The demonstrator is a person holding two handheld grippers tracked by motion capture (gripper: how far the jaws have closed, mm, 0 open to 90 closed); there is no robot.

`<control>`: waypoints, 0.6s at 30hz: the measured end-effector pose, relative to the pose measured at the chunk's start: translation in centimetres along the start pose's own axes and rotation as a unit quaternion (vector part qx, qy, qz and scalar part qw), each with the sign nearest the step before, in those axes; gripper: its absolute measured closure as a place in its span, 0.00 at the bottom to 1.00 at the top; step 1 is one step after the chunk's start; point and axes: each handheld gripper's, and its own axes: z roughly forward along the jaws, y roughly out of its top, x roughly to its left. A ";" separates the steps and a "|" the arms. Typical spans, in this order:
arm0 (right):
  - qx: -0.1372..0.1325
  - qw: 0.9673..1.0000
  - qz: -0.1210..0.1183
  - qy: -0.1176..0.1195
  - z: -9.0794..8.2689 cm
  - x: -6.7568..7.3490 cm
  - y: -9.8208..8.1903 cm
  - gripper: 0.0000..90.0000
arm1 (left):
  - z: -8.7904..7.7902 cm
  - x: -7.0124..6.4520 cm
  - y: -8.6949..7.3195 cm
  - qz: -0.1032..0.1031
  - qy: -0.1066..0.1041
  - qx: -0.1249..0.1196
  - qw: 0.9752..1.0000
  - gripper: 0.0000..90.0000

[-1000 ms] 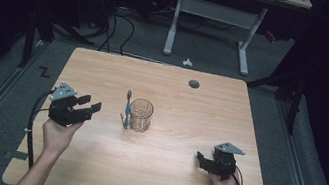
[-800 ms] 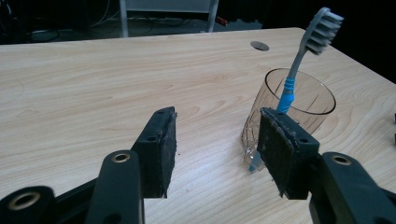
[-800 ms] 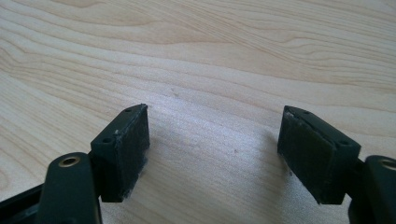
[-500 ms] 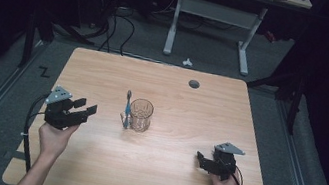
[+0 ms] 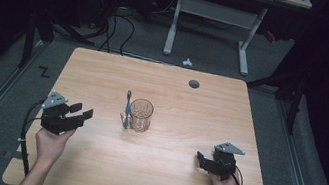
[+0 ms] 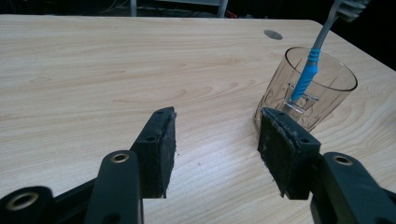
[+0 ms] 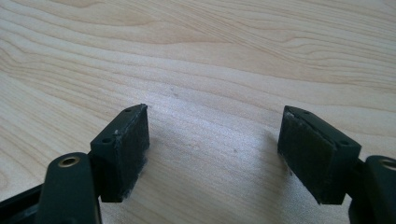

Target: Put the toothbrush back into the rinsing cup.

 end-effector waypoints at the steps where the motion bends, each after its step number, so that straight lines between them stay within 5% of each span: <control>1: 0.000 1.000 0.000 0.000 0.0 0.0 0.0 0.28 | 0.0 0.0 -0.1 0.002 0.002 0.002 1.000 0.52; 18: 0.000 1.000 0.000 0.000 0.0 0.0 0.0 0.28 | 0.5 0.3 -1.9 -0.002 0.014 0.021 1.000 0.52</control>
